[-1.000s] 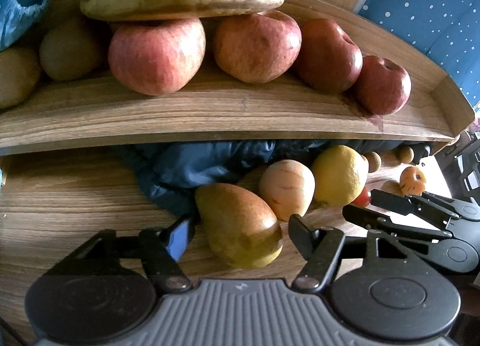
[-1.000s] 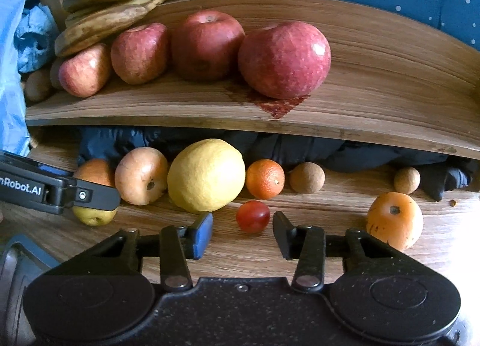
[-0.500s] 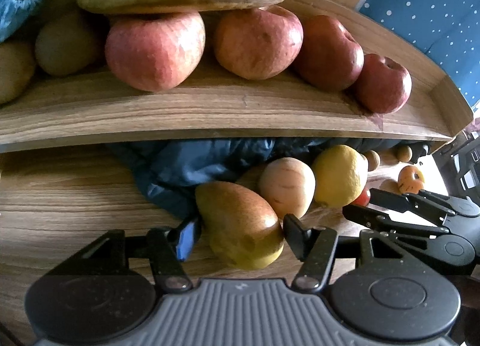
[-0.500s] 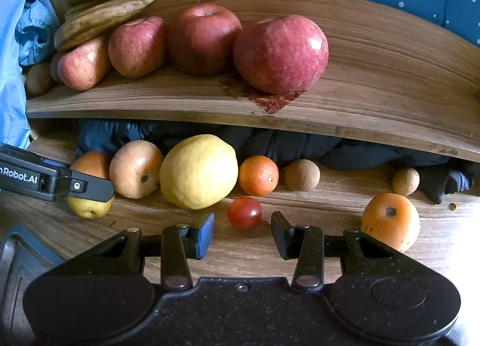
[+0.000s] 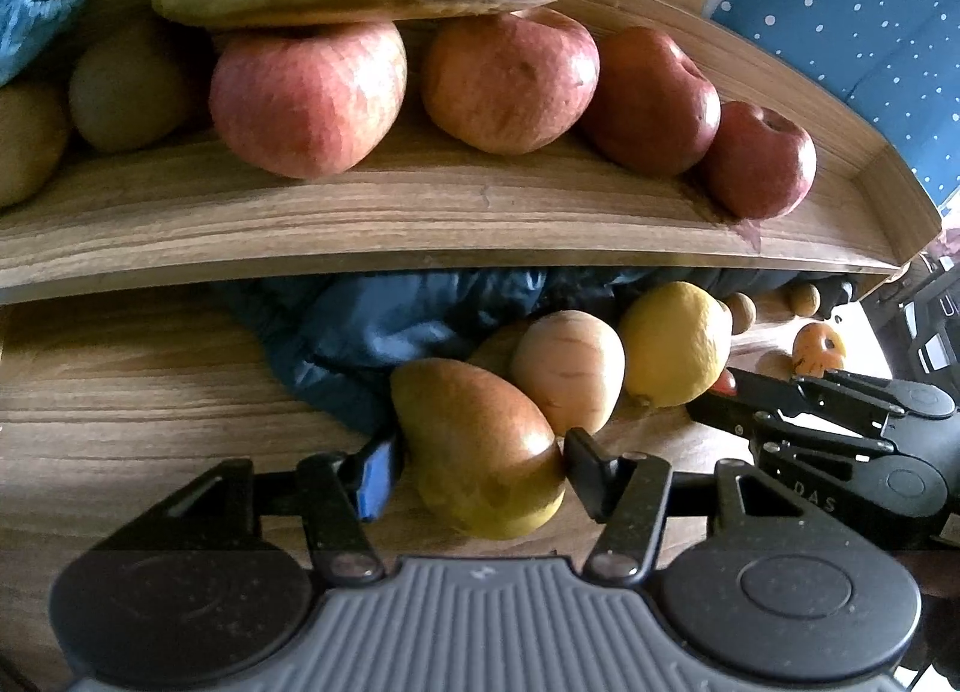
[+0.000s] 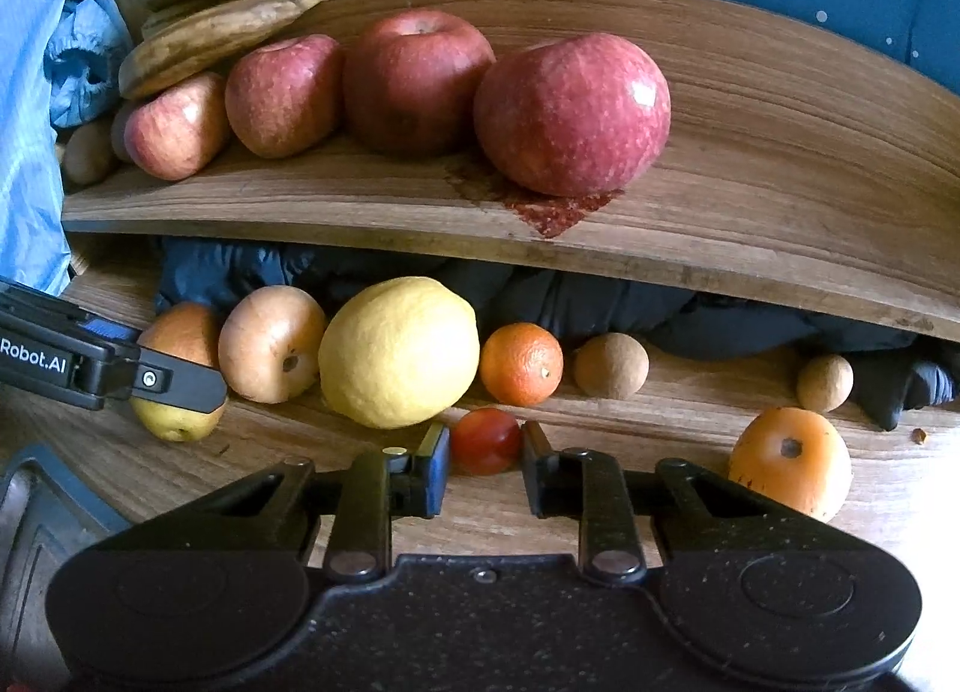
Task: Organize fruits
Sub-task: 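Close left gripper on a green-yellow pear while right gripper grasps a cherry tomato, then carry the pear in left gripper and tomato in right gripper over the tray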
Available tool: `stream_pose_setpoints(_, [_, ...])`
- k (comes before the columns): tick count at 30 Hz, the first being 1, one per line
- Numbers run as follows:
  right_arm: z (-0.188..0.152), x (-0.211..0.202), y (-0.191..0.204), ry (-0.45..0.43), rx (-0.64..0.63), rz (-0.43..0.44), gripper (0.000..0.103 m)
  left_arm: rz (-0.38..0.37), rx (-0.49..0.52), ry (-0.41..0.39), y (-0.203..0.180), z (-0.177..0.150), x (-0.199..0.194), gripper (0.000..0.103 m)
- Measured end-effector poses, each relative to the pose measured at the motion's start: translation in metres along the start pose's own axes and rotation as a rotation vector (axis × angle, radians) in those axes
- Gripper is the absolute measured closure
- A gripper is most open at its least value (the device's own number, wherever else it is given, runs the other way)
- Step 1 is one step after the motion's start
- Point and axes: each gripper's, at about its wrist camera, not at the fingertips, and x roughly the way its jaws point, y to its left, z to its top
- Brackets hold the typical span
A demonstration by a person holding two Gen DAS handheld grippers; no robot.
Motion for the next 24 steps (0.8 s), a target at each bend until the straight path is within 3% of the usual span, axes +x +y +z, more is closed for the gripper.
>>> stream_pose_setpoints(14, [-0.017, -0.026, 0.023, -0.008, 0.021, 0.053, 0.077, -0.029, -0.004, 0.011, -0.009, -0.027, -0.012, 0.041])
stream_pose_setpoints(24, [-0.034, -0.053, 0.04, -0.022, 0.007, 0.084, 0.077, -0.021, -0.024, -0.029, -0.012, -0.047, -0.035, 0.041])
